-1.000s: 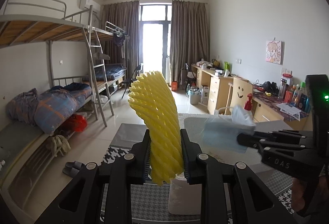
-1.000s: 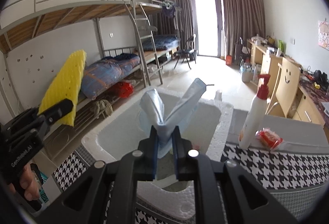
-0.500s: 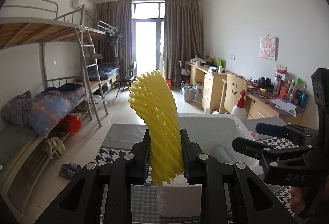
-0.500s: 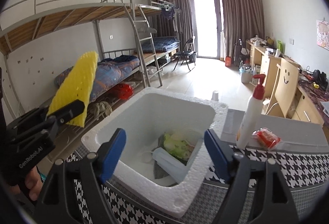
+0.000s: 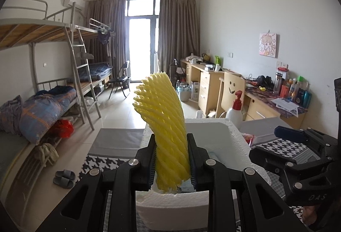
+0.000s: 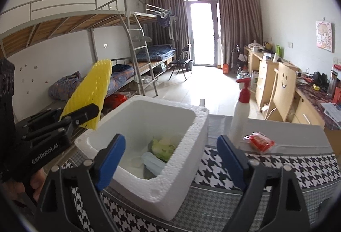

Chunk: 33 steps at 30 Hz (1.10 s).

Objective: Organize soft objects
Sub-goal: 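Lower foam net into foam box and open left tool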

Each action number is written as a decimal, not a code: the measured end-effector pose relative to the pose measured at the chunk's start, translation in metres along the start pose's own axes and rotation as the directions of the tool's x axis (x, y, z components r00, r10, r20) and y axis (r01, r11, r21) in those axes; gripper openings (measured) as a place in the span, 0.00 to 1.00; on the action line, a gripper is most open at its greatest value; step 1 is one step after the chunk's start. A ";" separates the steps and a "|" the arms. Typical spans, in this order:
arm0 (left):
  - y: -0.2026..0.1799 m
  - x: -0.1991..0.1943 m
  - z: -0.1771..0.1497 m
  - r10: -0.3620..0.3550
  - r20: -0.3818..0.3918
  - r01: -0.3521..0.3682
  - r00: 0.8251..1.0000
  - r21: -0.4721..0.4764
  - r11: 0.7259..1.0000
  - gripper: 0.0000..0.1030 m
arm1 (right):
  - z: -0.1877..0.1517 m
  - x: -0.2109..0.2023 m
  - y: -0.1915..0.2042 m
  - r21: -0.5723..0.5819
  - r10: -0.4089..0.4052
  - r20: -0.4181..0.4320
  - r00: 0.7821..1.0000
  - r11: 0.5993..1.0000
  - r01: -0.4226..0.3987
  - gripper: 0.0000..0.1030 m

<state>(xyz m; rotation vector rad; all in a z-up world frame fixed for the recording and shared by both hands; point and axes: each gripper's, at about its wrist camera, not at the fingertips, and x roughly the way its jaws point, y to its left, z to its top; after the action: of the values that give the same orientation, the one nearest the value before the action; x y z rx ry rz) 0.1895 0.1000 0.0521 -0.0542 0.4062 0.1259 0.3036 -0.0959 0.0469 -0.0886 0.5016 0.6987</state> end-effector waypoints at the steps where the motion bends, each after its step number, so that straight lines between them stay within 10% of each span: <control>1: -0.001 0.001 0.000 -0.001 -0.001 0.001 1.000 0.002 1.000 0.26 | -0.001 -0.002 -0.004 0.001 -0.004 0.002 1.000 1.000 0.004 0.89; 27: -0.028 0.043 0.001 -0.057 -0.116 0.062 0.992 0.038 0.997 0.27 | -0.022 -0.035 -0.052 0.103 -0.110 0.019 0.994 0.989 0.107 0.94; 33: -0.031 0.040 0.000 -0.019 -0.108 0.025 0.994 0.053 0.998 0.68 | -0.025 -0.040 -0.055 0.111 -0.121 0.023 0.992 0.987 0.118 0.94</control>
<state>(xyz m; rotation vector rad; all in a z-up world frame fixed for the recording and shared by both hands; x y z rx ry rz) 0.2302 0.0738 0.0366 -0.0125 0.5161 0.0903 0.3027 -0.1678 0.0389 -0.0053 0.5015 0.5533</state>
